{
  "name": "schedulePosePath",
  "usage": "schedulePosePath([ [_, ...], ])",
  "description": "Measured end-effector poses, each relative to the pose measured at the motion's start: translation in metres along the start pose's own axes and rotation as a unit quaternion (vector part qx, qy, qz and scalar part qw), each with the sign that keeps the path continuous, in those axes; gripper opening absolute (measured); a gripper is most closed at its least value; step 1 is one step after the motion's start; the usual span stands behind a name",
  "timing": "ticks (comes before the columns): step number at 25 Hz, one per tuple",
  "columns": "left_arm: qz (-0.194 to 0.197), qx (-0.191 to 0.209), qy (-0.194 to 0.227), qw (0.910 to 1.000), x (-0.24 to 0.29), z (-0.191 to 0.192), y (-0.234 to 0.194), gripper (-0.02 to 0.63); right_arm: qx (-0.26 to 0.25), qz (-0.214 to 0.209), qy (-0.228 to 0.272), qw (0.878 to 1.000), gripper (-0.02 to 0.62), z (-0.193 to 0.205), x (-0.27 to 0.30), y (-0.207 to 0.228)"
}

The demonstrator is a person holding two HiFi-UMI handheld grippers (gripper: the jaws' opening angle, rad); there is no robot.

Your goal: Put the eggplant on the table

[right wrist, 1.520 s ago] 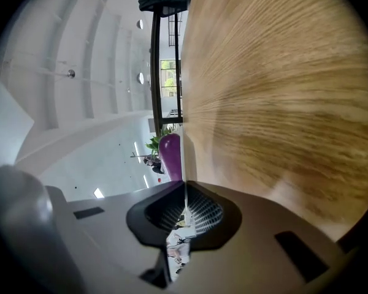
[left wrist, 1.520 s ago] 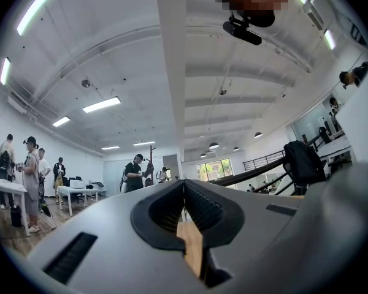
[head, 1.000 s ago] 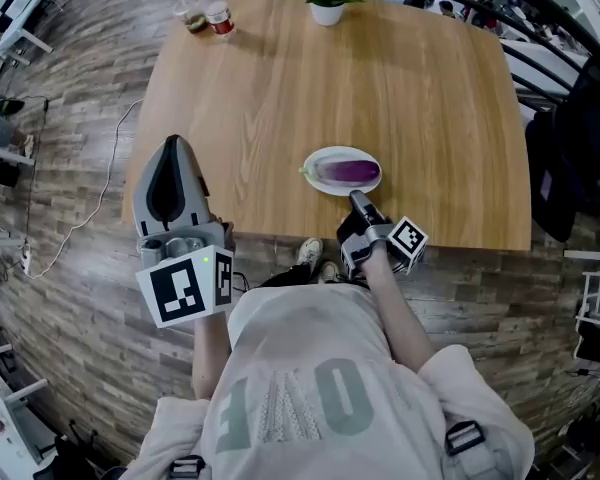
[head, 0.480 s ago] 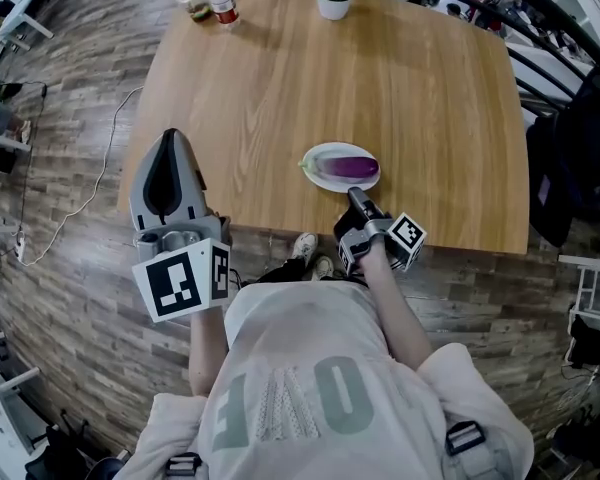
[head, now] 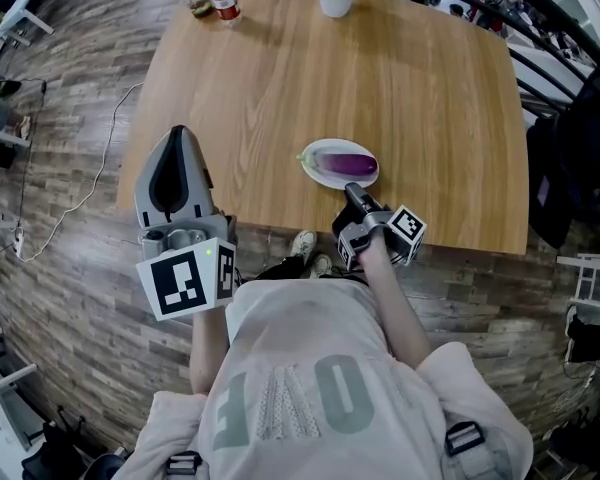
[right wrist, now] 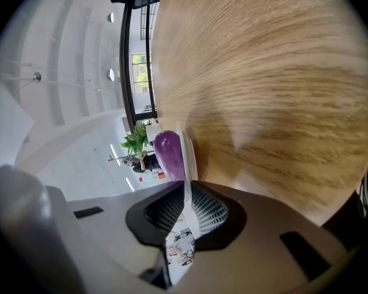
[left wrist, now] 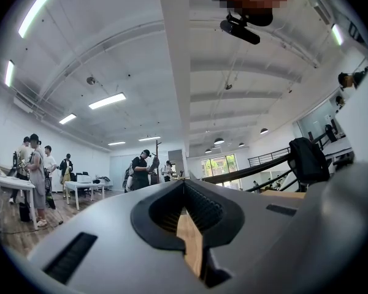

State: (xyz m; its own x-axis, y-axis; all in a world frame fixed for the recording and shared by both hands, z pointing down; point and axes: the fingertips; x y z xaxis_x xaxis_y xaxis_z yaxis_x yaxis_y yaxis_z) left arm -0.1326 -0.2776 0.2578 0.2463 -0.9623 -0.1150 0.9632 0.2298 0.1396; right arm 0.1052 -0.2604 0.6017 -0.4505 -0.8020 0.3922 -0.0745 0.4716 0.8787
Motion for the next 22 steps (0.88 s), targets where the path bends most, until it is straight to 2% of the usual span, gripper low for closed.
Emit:
schedulePosePath([
  [3,-0.002,0.000,0.003,1.0000,0.001,-0.002,-0.002,0.009,-0.002,0.015,0.005,1.000,0.033,-0.001,0.001,0.002],
  [6,-0.004,0.007,0.004,1.0000,0.001,-0.003,-0.004,0.009,0.004,0.022,0.004,1.000,0.100,-0.001,0.002,0.004],
  [9,-0.003,0.011,0.005,0.9999,0.002,-0.004,-0.001,0.009,0.009,0.038,0.007,0.999,0.100,-0.002,0.000,0.008],
  [13,0.001,0.011,0.009,0.9999,0.006,-0.006,0.000,0.009,0.019,0.065,0.008,0.998,0.137,0.004,-0.006,0.011],
  [16,0.004,0.008,0.012,0.9999,0.007,-0.006,0.002,0.009,0.046,0.093,0.013,0.995,0.150,0.011,-0.016,0.013],
  [19,0.009,0.000,0.015,0.9998,0.009,-0.007,0.005,0.009,0.068,0.105,0.046,0.991,0.149,0.005,-0.033,0.003],
  [22,0.013,-0.005,0.019,0.9997,0.011,-0.009,0.005,0.009,0.040,0.083,0.105,0.990,0.149,-0.019,-0.053,-0.038],
])
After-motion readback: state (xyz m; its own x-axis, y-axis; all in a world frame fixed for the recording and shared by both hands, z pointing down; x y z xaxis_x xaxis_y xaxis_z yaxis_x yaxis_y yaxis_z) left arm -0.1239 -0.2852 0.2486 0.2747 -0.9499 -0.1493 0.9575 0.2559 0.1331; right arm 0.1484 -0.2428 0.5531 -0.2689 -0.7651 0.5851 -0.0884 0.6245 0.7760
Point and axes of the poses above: the fingertips, and each gripper's own axes: x forward along the fingers, y to its right, z out of its underside, and after that the axes turned 6 degrees about z, right-handed
